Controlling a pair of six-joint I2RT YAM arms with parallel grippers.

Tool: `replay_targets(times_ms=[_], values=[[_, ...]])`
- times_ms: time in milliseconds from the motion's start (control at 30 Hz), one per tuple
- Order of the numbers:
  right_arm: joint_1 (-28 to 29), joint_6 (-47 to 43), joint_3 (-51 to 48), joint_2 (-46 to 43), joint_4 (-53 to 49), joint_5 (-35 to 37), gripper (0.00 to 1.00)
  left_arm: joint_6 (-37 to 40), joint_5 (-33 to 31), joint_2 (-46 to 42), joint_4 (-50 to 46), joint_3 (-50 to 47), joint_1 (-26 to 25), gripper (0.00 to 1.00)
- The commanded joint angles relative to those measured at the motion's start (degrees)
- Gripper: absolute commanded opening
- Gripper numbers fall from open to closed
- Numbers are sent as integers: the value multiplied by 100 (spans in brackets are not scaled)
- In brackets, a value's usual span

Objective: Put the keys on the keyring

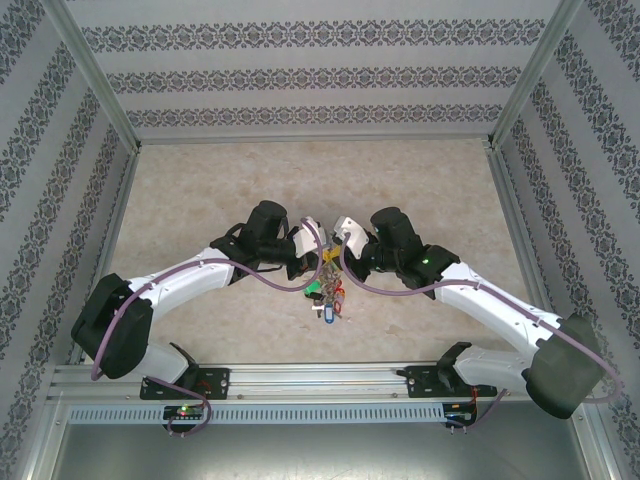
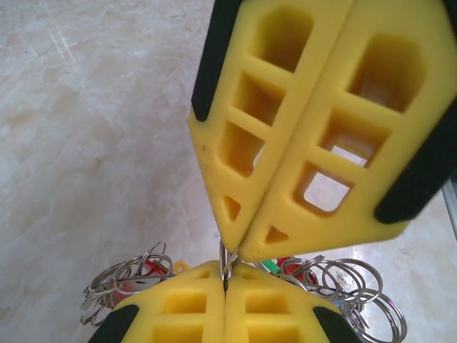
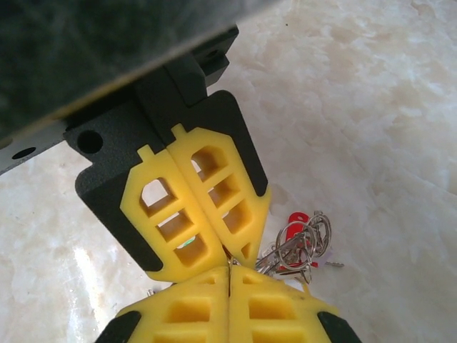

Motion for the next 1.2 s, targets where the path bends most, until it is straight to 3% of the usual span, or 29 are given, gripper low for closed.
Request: replay_targets(times_ms=[0, 400, 767, 1167], values=[[-12, 86, 29, -48, -43, 220, 0, 27, 54, -107, 378, 136, -20, 0], [-428, 1055, -41, 43, -77, 523, 0, -724, -181, -131, 1591, -545, -14, 0], [-447, 1240, 109, 318, -83, 323, 0, -1069, -317, -142, 2212, -910, -18, 0], [-307, 1183, 90, 74, 353, -432, 0, -612, -373, -185, 1403, -705, -16, 16]])
